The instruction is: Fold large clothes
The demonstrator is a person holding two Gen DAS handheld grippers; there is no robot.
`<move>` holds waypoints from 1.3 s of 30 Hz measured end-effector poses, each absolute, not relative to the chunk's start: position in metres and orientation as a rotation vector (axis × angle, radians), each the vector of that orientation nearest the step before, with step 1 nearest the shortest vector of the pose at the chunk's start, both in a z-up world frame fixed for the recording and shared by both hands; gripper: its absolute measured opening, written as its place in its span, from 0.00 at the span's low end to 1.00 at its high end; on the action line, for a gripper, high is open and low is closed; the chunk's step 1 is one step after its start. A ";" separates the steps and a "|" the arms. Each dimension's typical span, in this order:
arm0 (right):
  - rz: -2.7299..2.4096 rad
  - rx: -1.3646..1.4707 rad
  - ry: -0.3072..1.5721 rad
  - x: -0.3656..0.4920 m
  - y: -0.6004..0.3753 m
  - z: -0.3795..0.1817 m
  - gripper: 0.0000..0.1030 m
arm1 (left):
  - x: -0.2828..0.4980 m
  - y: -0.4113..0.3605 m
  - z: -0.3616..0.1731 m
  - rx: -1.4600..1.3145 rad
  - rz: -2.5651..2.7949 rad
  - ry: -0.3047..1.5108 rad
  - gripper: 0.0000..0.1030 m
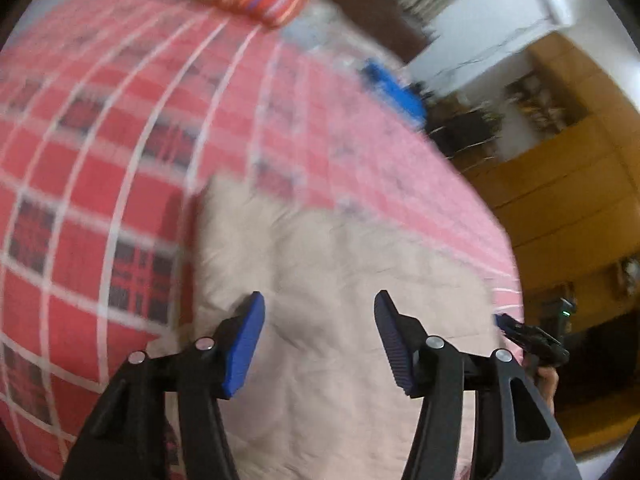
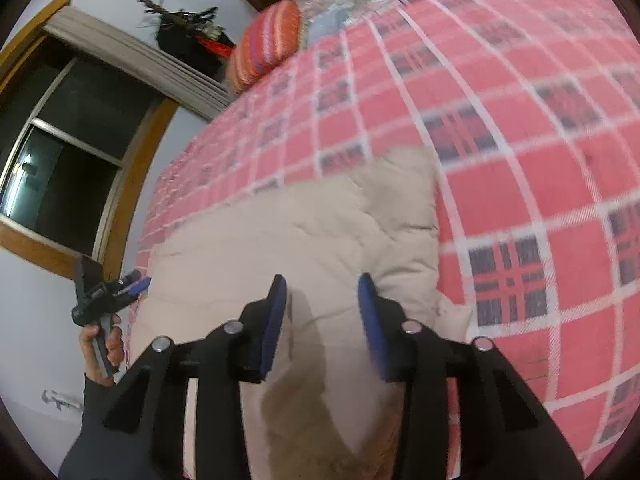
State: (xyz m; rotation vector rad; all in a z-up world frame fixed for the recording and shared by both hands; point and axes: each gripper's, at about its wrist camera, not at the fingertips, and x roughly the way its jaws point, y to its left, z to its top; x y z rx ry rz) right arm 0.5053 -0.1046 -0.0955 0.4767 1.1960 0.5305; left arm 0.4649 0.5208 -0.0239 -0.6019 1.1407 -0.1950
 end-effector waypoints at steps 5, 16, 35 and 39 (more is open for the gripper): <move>0.510 0.404 1.152 0.494 -0.100 -0.073 0.25 | 0.448 0.522 0.001 -0.573 -0.198 1.082 0.48; 0.692 0.307 1.107 0.361 -0.083 -0.088 0.20 | 0.308 0.486 -0.012 -0.412 -0.457 1.041 0.51; 0.354 -0.580 0.758 0.205 0.021 -0.022 0.66 | 0.338 0.602 -0.038 -0.739 -0.470 1.150 0.83; 0.404 -0.875 0.686 0.156 0.113 -0.048 0.69 | 0.374 0.608 -0.050 -0.785 -0.487 1.169 0.84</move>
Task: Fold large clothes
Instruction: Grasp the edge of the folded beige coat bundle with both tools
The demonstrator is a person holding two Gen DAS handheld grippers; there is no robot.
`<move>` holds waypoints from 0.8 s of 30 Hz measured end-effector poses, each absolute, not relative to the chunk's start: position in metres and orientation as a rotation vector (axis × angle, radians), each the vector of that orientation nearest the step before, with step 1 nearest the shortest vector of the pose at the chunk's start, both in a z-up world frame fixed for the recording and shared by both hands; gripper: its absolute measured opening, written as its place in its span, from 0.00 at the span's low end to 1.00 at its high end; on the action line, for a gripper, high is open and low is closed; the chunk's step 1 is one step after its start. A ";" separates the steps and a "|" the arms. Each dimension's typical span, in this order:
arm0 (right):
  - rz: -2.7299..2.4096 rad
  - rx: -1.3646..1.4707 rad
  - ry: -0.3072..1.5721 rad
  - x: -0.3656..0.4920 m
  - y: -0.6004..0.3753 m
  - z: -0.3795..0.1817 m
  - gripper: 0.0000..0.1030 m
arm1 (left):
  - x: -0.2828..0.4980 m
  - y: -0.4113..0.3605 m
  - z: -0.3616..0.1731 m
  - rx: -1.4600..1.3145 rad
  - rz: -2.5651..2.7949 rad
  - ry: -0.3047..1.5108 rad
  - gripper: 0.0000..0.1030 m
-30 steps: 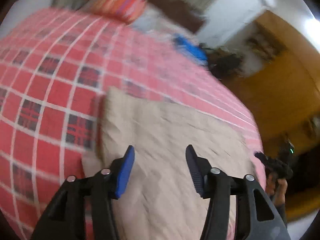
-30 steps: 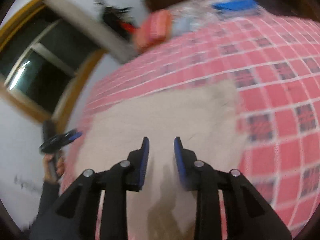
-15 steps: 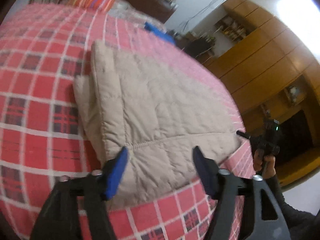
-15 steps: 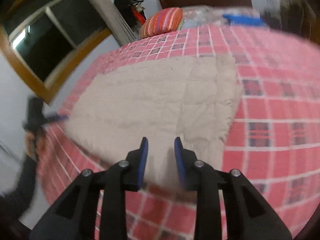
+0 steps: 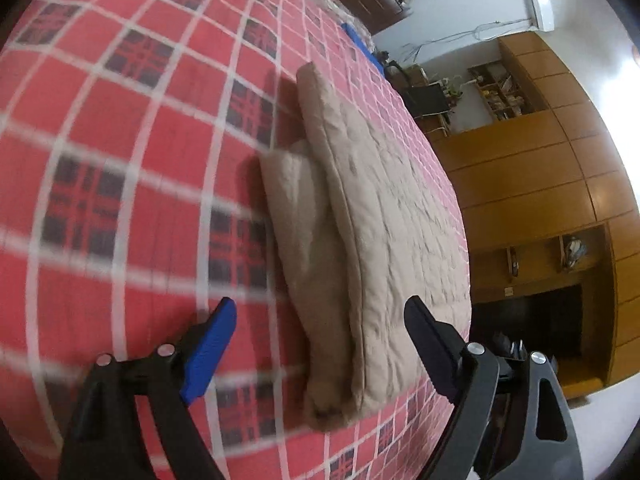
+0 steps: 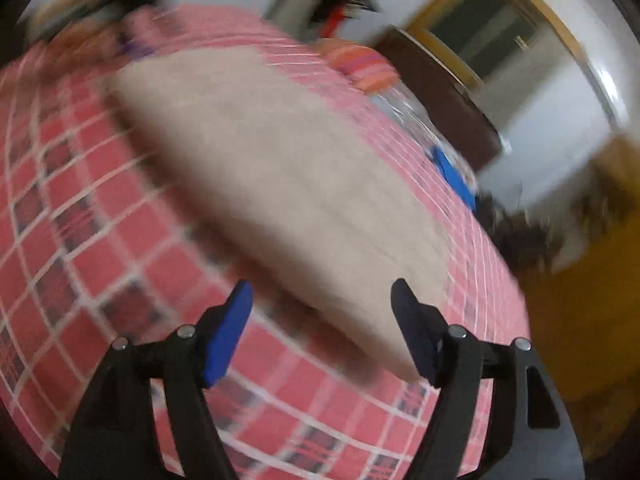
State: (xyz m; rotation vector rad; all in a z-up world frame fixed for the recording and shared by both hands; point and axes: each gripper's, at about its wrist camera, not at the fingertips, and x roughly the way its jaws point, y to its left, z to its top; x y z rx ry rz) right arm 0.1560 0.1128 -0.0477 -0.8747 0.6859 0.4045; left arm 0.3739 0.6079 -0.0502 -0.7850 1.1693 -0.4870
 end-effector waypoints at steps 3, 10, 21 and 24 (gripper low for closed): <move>0.434 -0.993 0.611 0.136 0.167 -0.065 0.69 | 0.392 0.608 -0.058 -0.814 -0.497 1.171 0.84; 0.414 -1.191 0.433 0.120 0.262 -0.096 0.74 | 0.434 0.602 -0.075 -0.856 -0.524 1.192 0.84; 0.409 -1.301 0.356 0.137 0.349 -0.134 0.70 | 0.473 0.590 -0.077 -0.851 -0.571 1.222 0.83; 0.411 -1.298 0.357 0.142 0.362 -0.138 0.65 | 0.475 0.590 -0.076 -0.856 -0.577 1.216 0.83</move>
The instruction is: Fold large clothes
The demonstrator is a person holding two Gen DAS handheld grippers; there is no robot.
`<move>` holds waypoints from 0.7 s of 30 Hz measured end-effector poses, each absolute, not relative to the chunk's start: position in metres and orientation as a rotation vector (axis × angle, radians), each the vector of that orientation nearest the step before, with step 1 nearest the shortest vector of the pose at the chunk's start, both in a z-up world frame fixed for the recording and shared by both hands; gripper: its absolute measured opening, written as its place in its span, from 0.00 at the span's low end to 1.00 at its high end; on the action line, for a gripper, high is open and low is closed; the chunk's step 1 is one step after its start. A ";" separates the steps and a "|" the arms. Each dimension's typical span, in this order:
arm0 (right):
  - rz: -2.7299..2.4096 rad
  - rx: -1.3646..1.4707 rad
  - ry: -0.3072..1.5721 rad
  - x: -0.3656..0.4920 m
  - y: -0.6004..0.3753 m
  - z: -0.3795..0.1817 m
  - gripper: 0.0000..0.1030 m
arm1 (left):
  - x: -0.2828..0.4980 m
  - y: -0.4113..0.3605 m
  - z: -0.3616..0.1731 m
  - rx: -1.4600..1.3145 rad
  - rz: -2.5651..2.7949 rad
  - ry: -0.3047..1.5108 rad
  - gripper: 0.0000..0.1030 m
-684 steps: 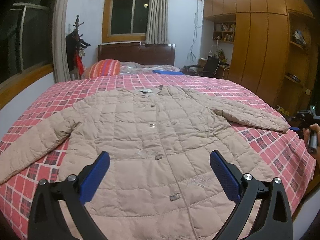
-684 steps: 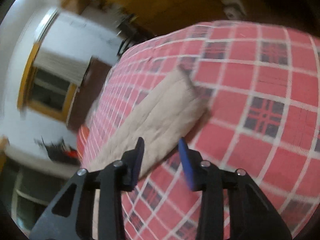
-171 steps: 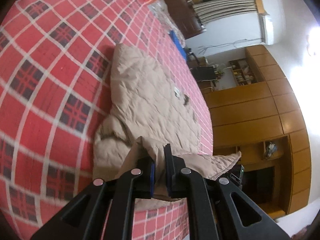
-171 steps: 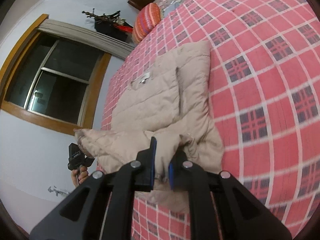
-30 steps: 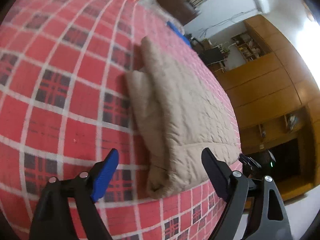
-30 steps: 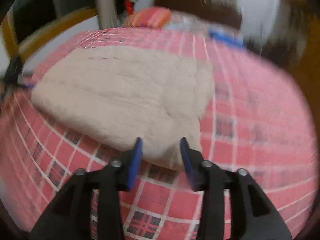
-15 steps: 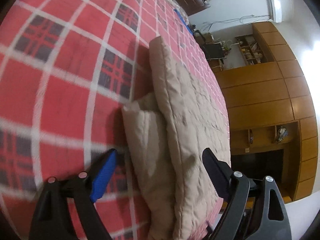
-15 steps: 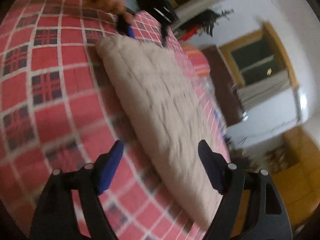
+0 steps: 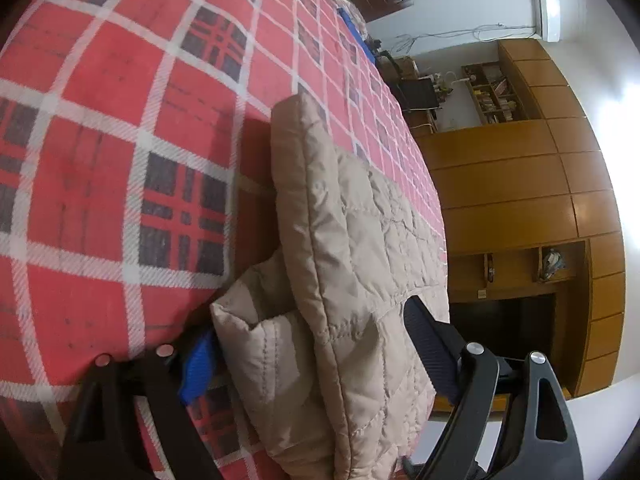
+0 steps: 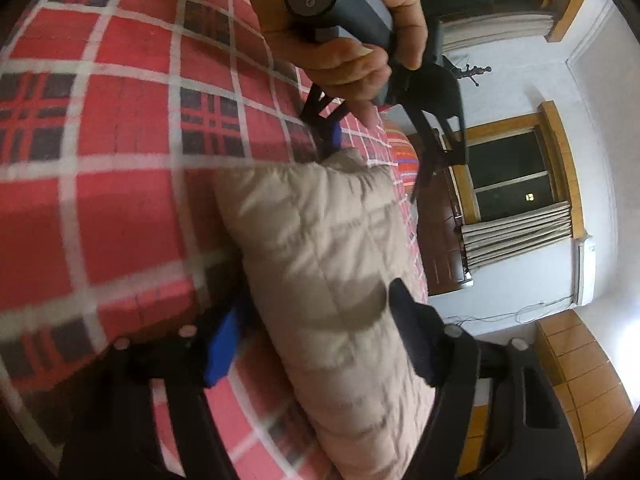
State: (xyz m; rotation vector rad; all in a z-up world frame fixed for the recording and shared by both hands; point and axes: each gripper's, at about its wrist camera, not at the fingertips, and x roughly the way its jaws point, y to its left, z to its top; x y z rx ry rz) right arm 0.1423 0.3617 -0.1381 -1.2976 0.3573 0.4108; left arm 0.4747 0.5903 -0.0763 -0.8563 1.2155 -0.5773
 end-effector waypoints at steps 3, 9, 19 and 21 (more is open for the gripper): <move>0.414 -1.298 0.342 0.143 0.370 -0.139 0.64 | 0.479 0.588 -0.077 -0.851 -0.587 1.206 0.83; 0.428 -1.265 0.373 0.161 0.380 -0.130 0.64 | 0.493 0.591 -0.079 -0.868 -0.546 1.222 0.66; 0.444 -1.216 0.391 0.173 0.389 -0.126 0.63 | 0.504 0.593 -0.084 -0.850 -0.518 1.263 0.48; 0.446 -1.201 0.400 0.171 0.389 -0.127 0.61 | 0.507 0.592 -0.084 -0.842 -0.508 1.274 0.44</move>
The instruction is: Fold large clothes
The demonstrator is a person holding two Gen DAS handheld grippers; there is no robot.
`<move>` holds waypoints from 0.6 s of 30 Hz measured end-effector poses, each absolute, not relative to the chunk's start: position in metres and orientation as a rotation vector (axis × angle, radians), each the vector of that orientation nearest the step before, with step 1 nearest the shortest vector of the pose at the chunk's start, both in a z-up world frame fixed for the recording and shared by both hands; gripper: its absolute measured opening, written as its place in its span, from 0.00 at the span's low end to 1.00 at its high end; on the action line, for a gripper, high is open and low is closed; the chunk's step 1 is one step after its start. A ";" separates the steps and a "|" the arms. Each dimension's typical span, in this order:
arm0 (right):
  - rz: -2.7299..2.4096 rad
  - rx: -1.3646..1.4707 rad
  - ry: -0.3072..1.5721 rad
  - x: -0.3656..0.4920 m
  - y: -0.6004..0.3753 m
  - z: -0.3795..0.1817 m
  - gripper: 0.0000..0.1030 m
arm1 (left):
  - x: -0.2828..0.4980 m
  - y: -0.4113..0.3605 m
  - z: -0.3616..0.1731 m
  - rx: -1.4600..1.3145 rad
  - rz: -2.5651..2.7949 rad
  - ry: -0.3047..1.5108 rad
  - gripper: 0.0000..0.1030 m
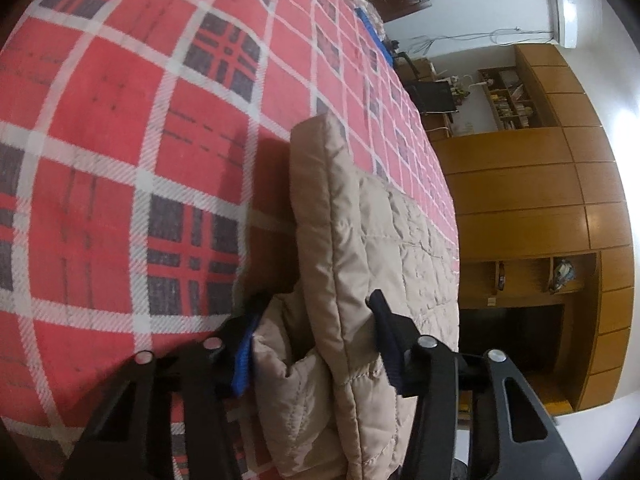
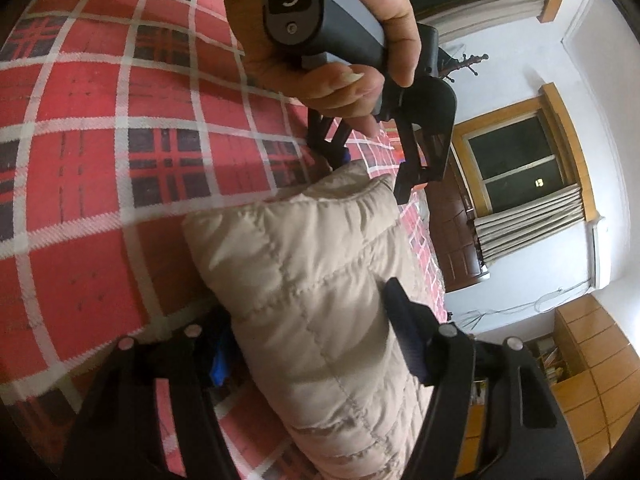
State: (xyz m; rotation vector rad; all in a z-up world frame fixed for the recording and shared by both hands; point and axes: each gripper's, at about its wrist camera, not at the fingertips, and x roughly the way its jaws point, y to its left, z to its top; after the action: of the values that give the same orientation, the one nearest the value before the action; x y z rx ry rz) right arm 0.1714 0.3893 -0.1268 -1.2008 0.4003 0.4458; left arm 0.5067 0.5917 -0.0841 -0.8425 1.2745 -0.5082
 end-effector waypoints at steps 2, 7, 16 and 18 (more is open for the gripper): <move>0.445 -1.195 0.405 0.175 0.389 -0.124 0.60 | 0.510 0.591 -0.085 -0.846 -0.500 1.284 0.38; 0.447 -1.159 0.430 0.176 0.387 -0.118 0.50 | 0.513 0.590 -0.081 -0.846 -0.492 1.294 0.31; 0.462 -1.052 0.455 0.178 0.381 -0.095 0.33 | 0.516 0.589 -0.063 -0.830 -0.448 1.307 0.27; 0.462 -1.016 0.460 0.179 0.378 -0.086 0.32 | 0.518 0.589 -0.054 -0.824 -0.435 1.302 0.27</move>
State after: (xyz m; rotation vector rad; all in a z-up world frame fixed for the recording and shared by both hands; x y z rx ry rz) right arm 0.1787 0.3781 -0.0862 -1.0161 0.4595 0.4618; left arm 0.5179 0.5887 -0.0537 -0.8245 1.3023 -0.4350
